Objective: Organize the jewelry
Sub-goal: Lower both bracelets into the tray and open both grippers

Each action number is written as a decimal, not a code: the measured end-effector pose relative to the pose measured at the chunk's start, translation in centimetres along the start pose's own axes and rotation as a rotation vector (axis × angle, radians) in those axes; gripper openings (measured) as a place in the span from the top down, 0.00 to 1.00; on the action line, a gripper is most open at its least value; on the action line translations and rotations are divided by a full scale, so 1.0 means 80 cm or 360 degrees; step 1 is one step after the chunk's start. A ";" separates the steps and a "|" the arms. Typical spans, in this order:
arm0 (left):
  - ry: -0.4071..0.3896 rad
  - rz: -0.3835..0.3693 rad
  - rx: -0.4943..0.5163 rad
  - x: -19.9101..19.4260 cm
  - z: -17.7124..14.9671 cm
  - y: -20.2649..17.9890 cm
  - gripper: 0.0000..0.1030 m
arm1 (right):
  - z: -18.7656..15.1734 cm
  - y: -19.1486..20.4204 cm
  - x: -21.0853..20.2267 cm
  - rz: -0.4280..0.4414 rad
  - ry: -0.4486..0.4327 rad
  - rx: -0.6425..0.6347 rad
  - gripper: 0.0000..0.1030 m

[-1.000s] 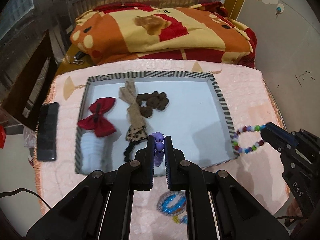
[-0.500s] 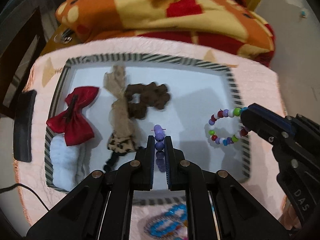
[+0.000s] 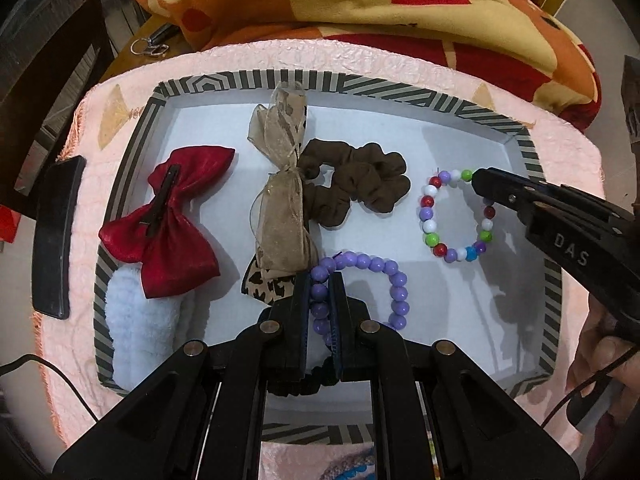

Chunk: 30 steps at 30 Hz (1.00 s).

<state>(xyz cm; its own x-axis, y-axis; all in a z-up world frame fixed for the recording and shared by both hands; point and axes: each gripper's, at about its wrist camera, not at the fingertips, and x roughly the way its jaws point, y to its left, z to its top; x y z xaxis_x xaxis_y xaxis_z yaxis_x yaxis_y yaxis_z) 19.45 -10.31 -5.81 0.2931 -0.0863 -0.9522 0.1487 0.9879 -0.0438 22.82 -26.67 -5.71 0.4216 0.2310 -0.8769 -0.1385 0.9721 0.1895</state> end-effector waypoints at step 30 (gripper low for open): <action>-0.0196 0.0050 -0.0043 -0.069 -0.030 0.008 0.57 | -0.062 0.019 -0.109 -0.0149 -0.0166 0.0100 0.59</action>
<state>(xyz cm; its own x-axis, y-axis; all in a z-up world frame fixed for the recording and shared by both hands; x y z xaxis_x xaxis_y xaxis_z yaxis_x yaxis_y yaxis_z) 15.63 -8.91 -1.33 0.4113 -0.0686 -0.9089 0.1123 0.9934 -0.0242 14.52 -27.41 0.01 0.5213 0.1389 -0.8420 -0.0392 0.9895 0.1389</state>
